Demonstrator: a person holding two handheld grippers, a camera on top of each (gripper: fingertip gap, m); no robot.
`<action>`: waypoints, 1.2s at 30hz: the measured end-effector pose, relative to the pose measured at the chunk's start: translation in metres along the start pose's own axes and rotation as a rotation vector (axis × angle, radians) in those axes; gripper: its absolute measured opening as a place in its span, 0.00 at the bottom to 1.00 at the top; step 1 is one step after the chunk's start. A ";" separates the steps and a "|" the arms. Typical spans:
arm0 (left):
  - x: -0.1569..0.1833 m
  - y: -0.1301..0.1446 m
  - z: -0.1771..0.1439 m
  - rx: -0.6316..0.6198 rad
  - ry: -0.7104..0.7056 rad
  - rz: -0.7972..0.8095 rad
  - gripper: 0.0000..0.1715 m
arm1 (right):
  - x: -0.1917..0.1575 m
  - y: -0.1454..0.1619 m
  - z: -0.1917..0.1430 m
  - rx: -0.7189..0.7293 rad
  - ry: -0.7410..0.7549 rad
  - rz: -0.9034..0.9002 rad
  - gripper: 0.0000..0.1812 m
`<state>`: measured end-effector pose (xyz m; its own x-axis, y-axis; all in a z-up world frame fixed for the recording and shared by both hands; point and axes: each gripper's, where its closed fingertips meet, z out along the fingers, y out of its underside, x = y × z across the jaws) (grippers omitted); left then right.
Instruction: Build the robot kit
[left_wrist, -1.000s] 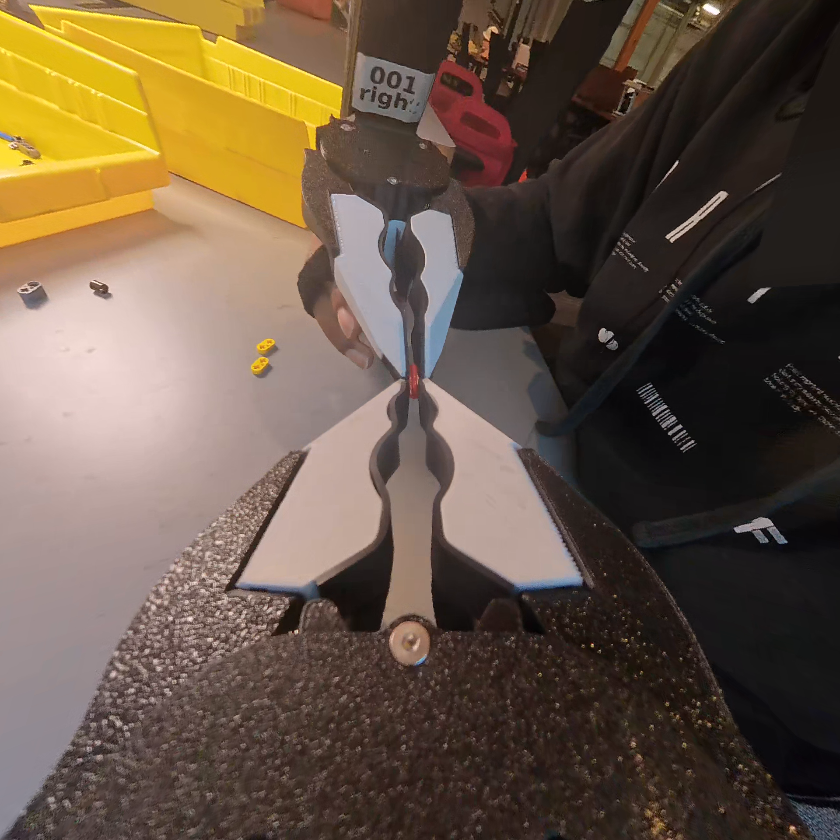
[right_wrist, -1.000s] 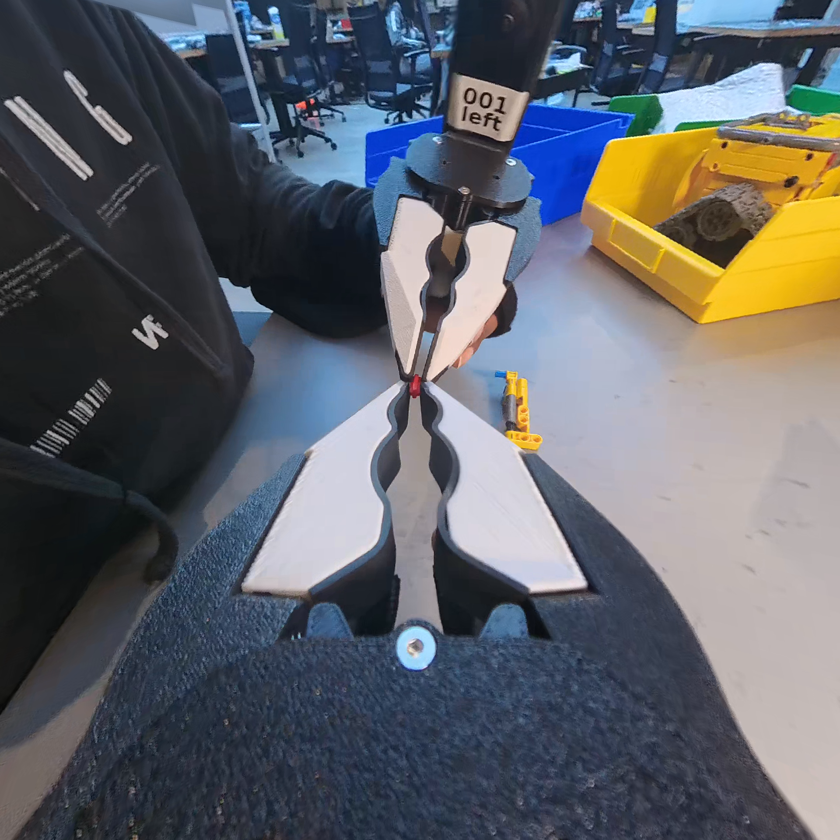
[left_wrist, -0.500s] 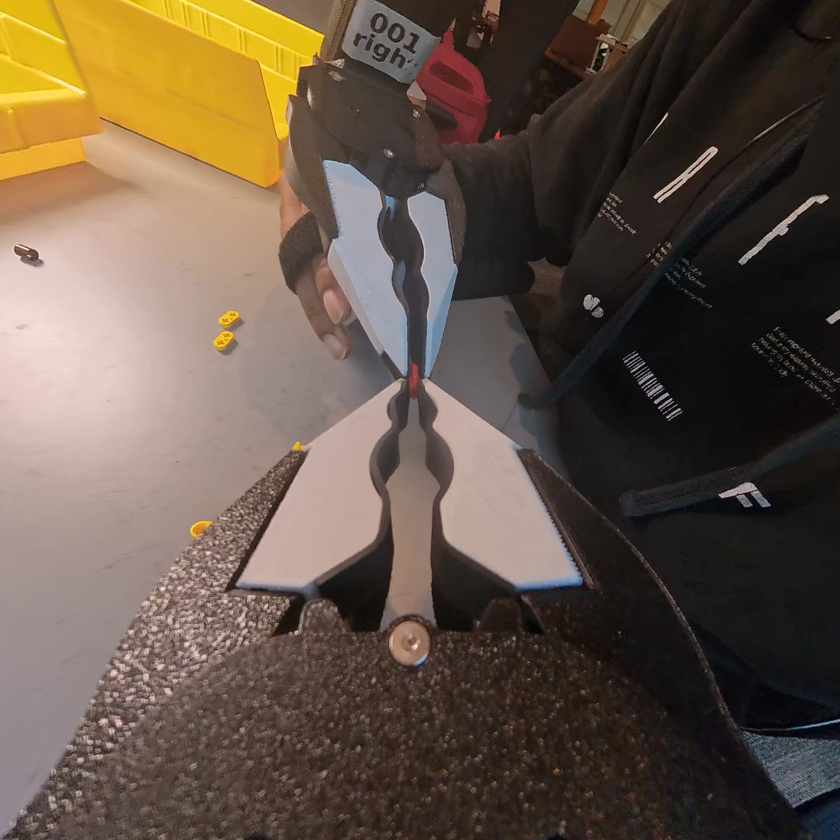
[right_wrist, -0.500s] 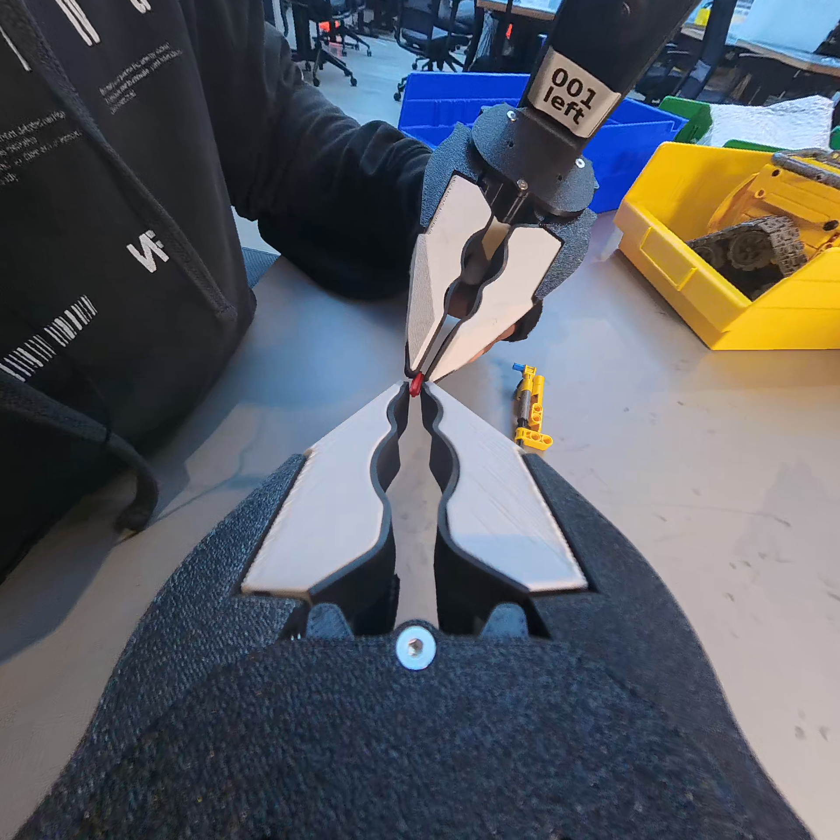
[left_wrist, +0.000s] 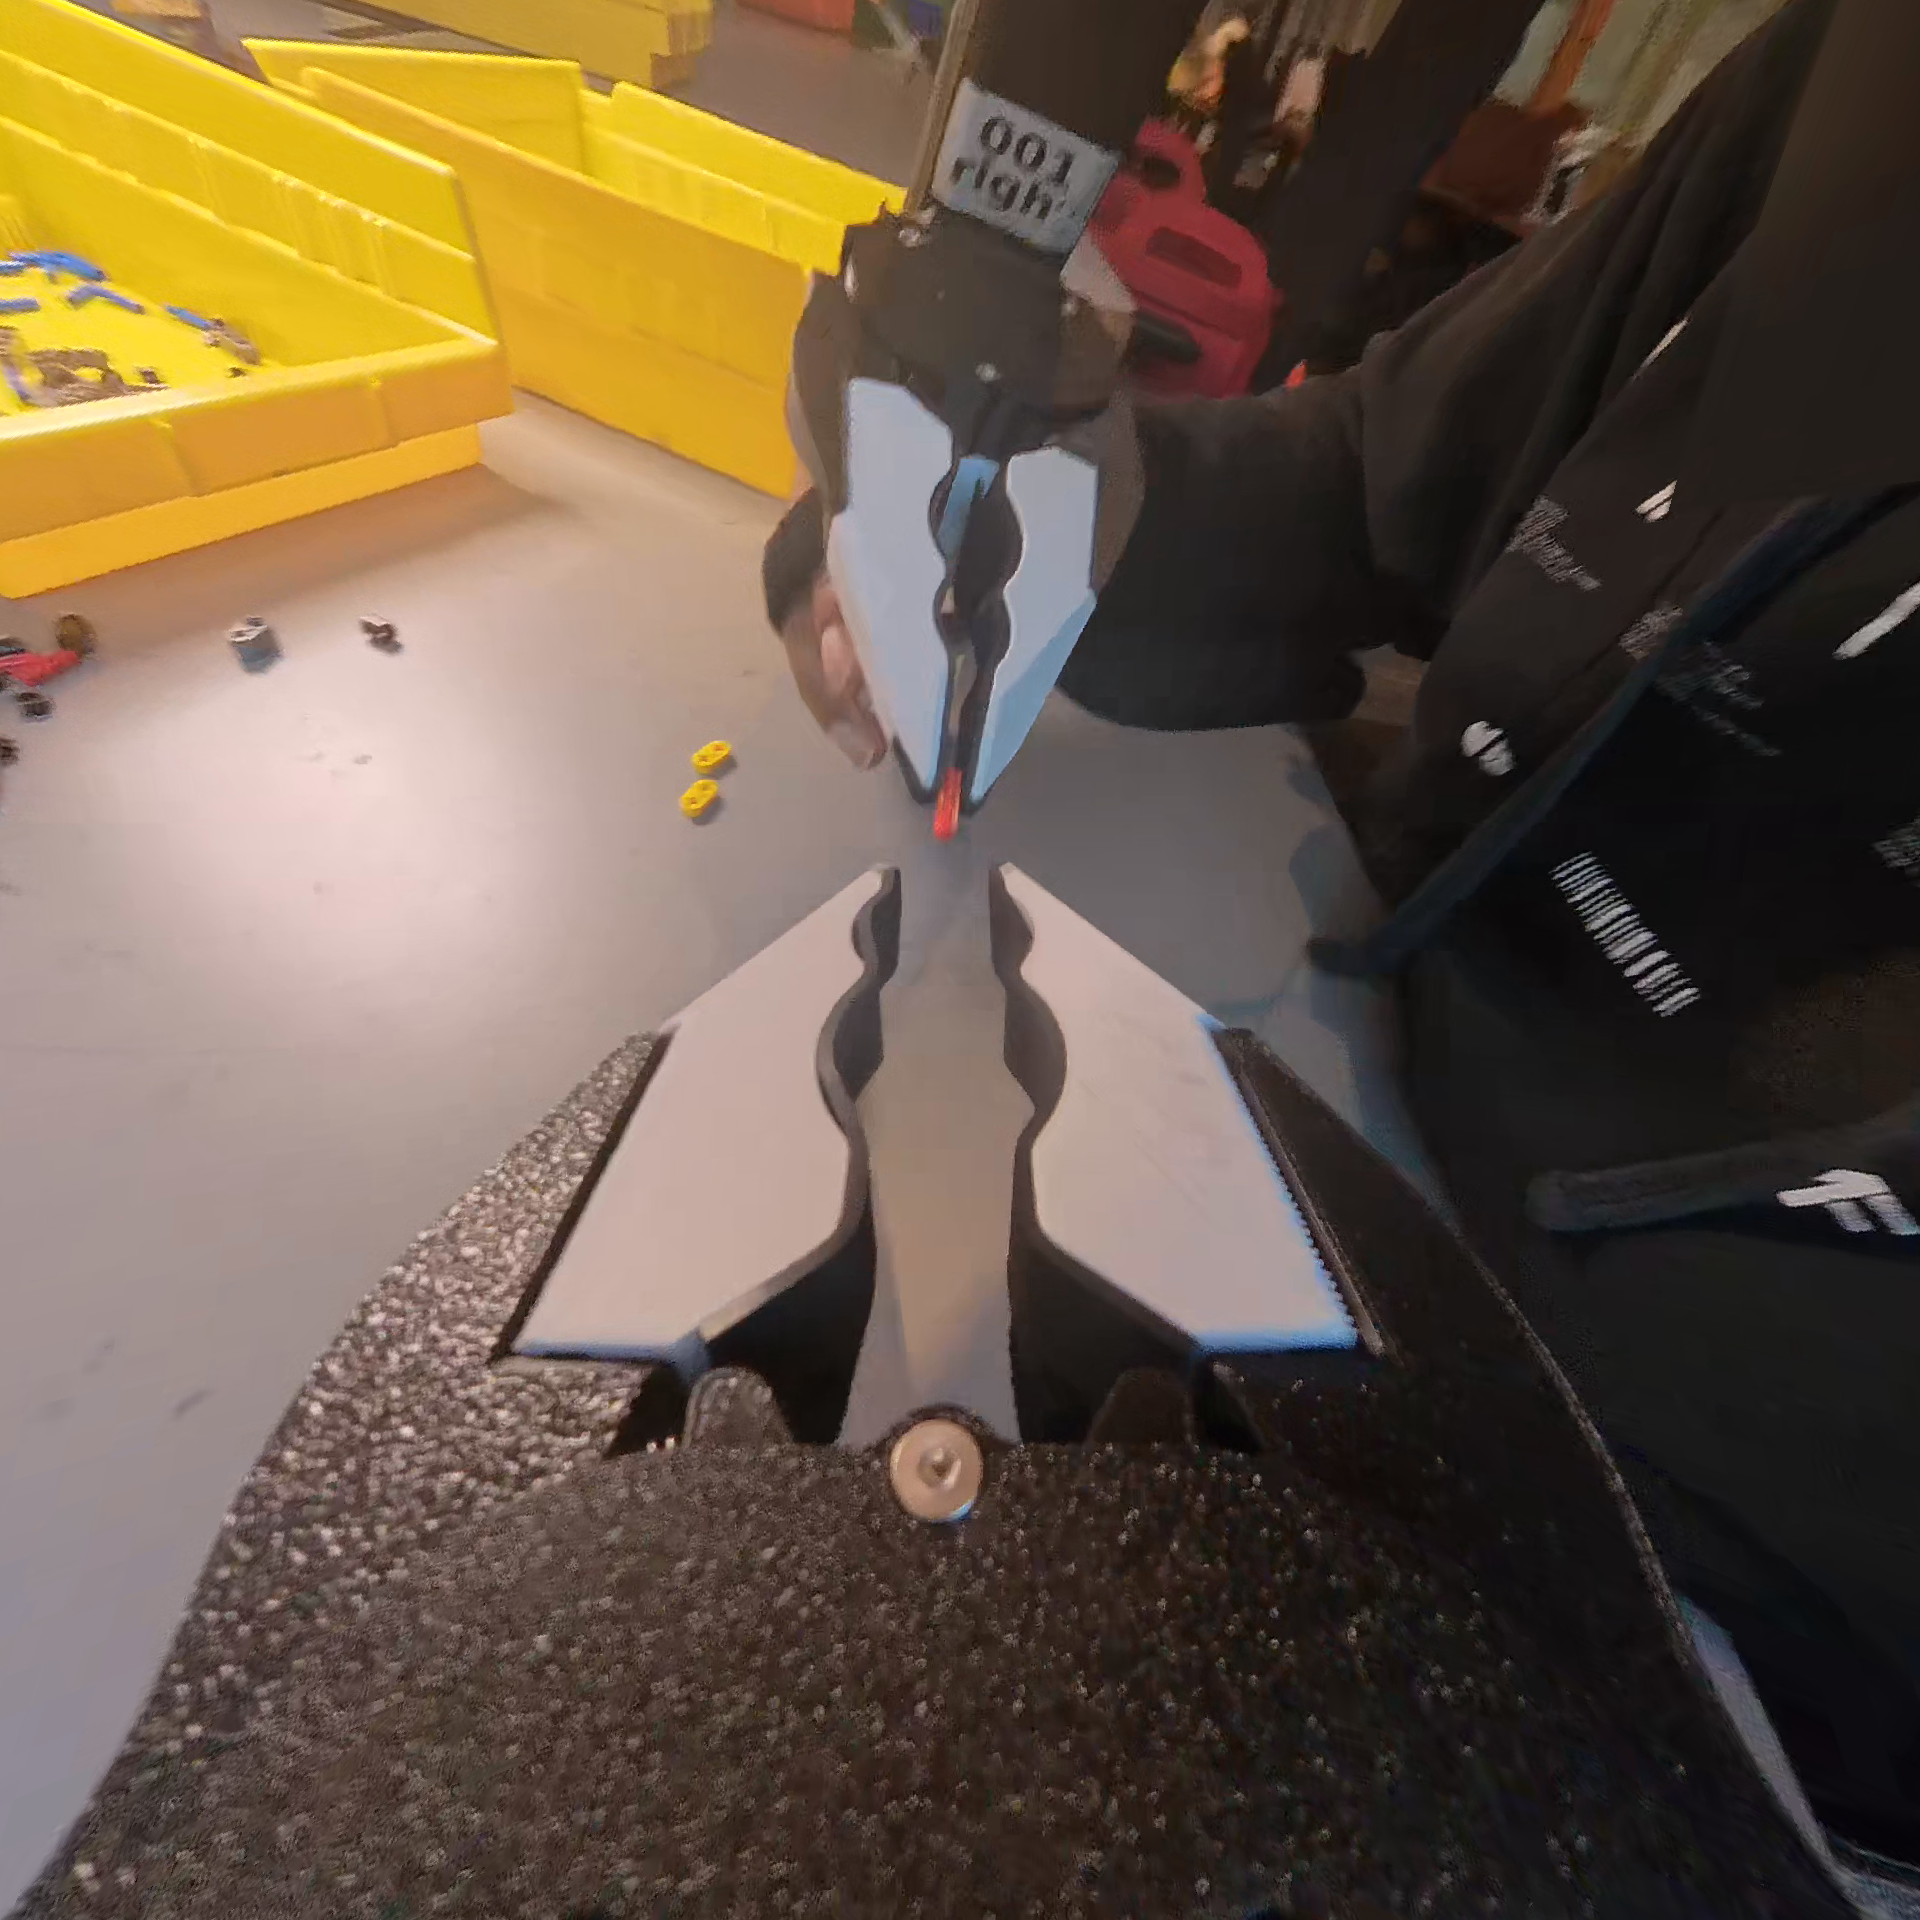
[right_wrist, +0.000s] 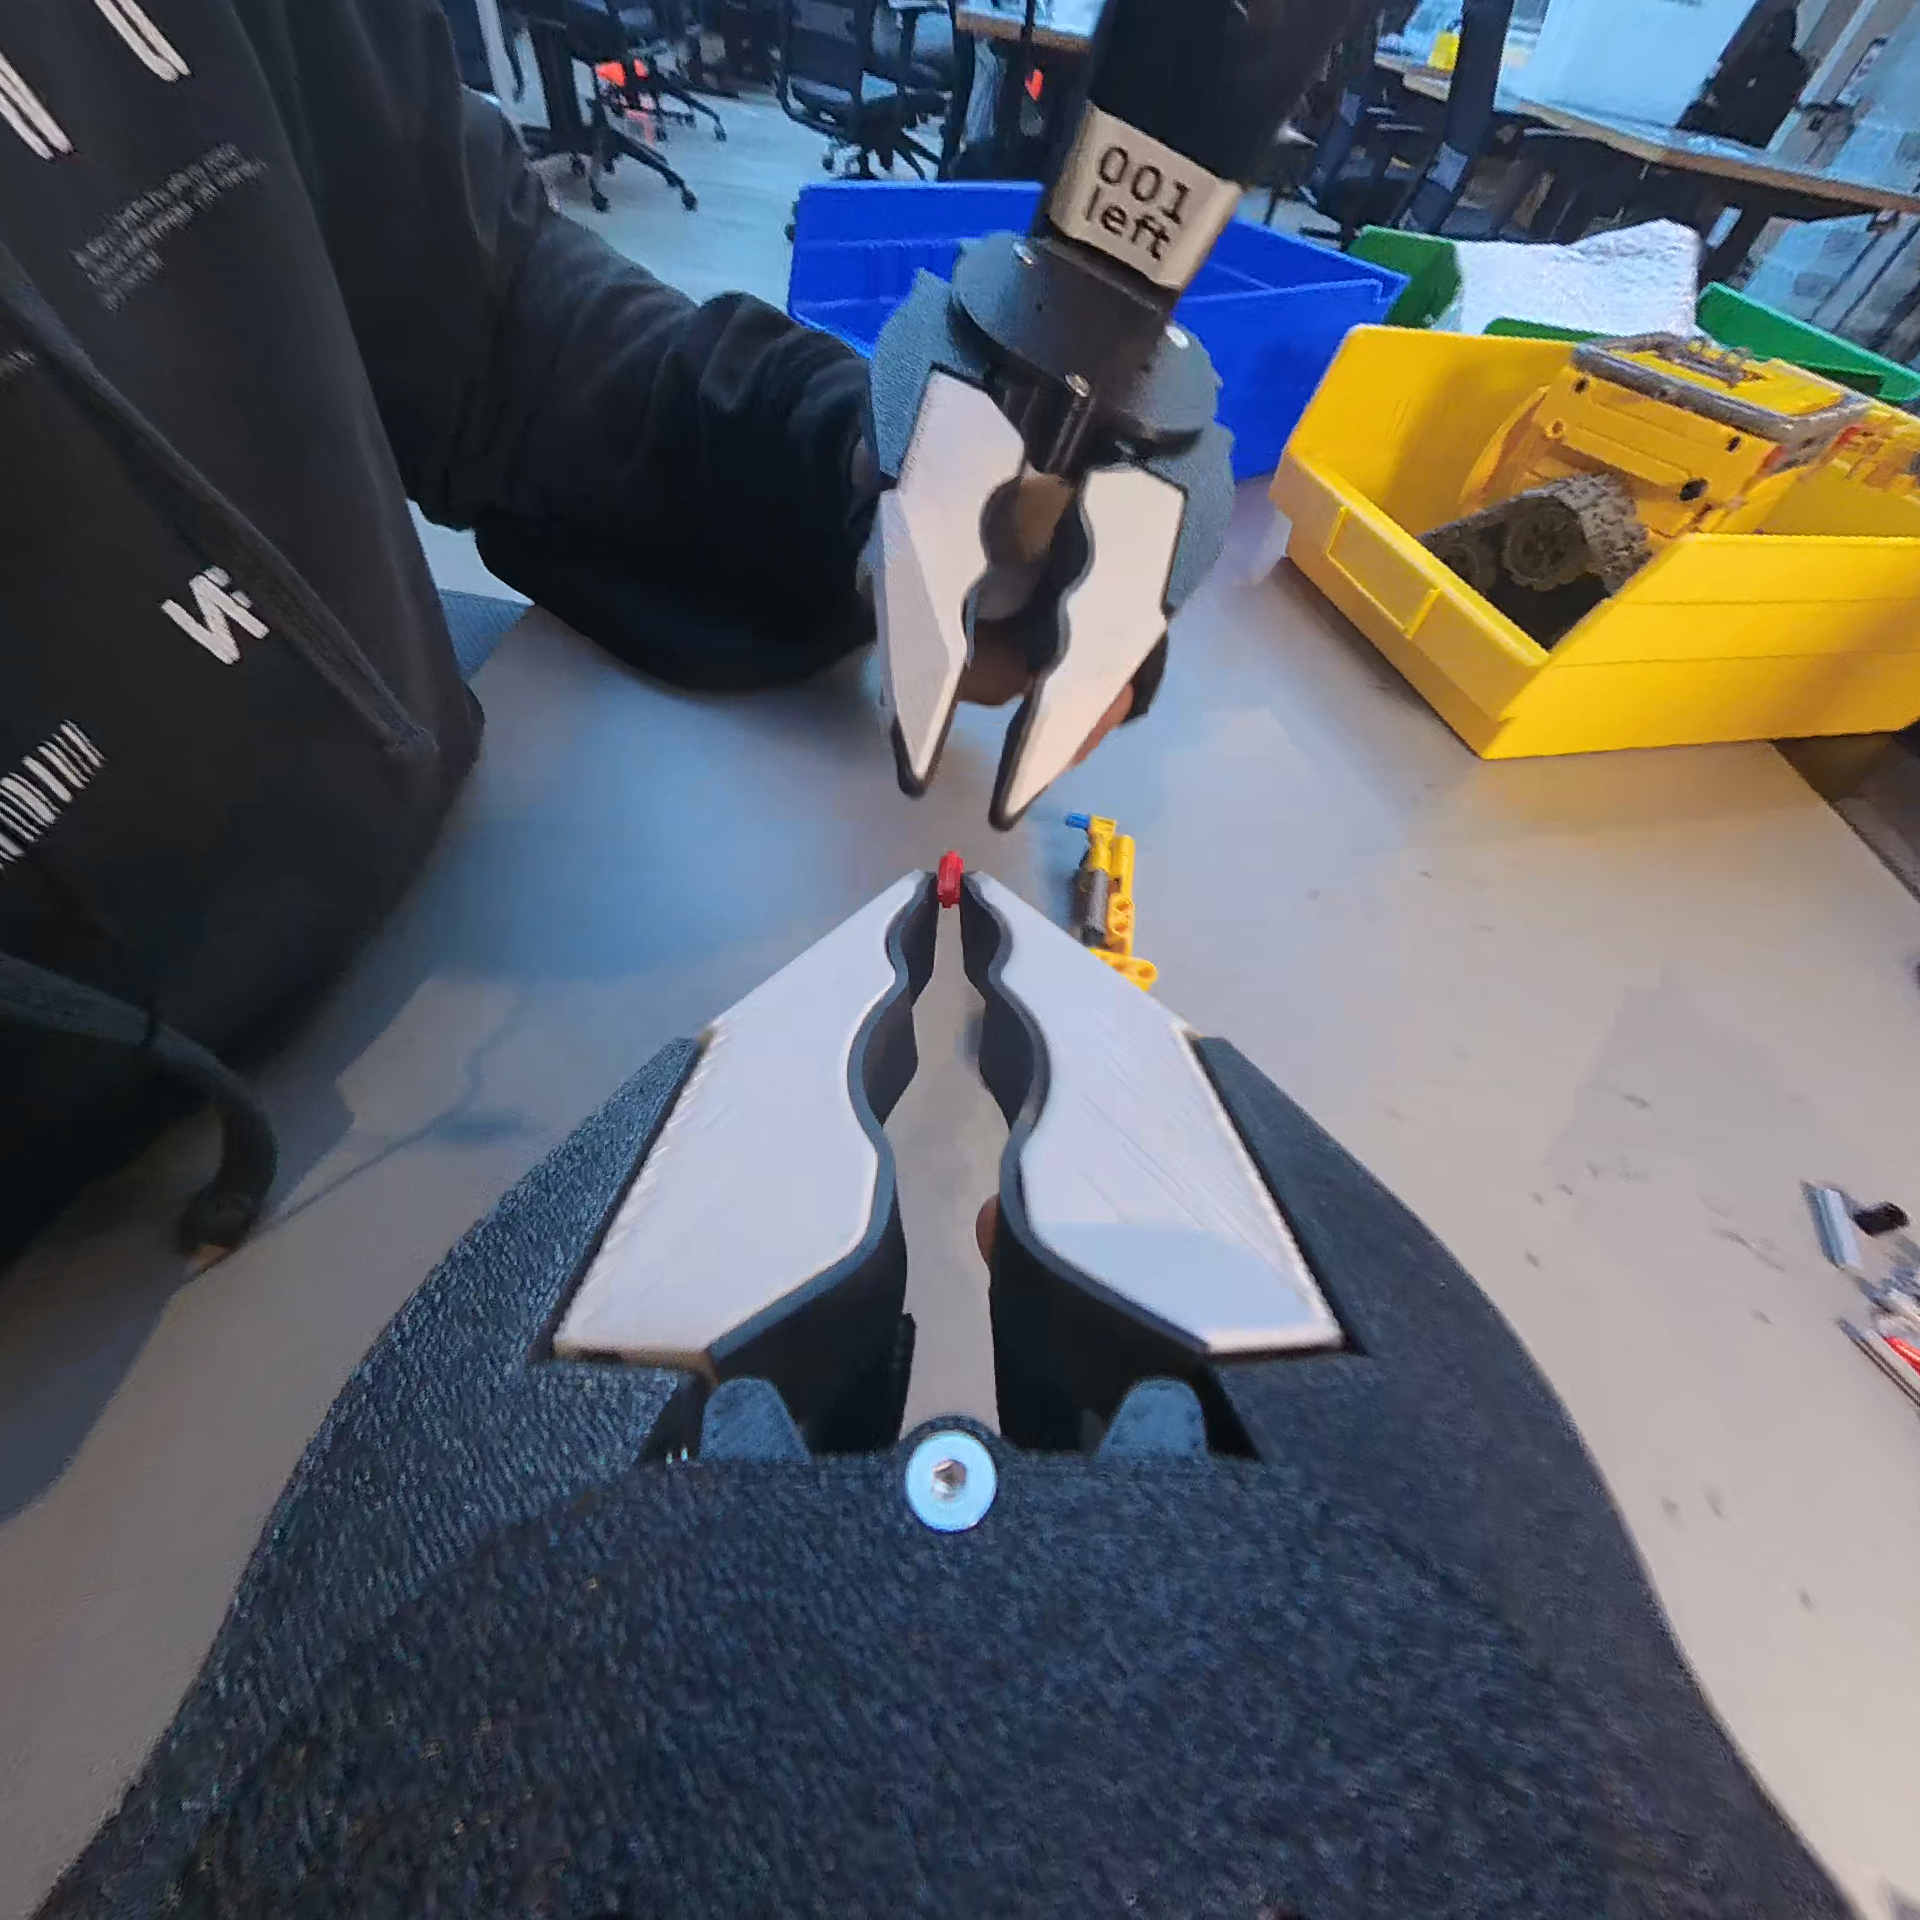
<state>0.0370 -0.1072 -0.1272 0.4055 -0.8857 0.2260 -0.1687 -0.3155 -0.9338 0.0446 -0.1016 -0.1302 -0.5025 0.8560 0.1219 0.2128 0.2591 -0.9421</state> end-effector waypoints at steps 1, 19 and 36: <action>-0.008 0.004 -0.002 -0.032 -0.056 0.025 0.11 | 0.006 0.004 -0.005 -0.016 0.018 0.005 0.02; -0.041 0.075 0.022 -0.496 -0.301 0.229 0.03 | 0.015 0.042 -0.011 -0.166 0.024 0.039 0.02; -0.018 0.013 0.018 -0.085 -0.155 0.126 0.03 | 0.014 0.015 -0.016 -0.023 0.006 0.090 0.02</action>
<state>0.0432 -0.0892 -0.1489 0.5085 -0.8592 0.0575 -0.2993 -0.2389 -0.9238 0.0539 -0.0792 -0.1375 -0.4759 0.8787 0.0390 0.2764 0.1915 -0.9418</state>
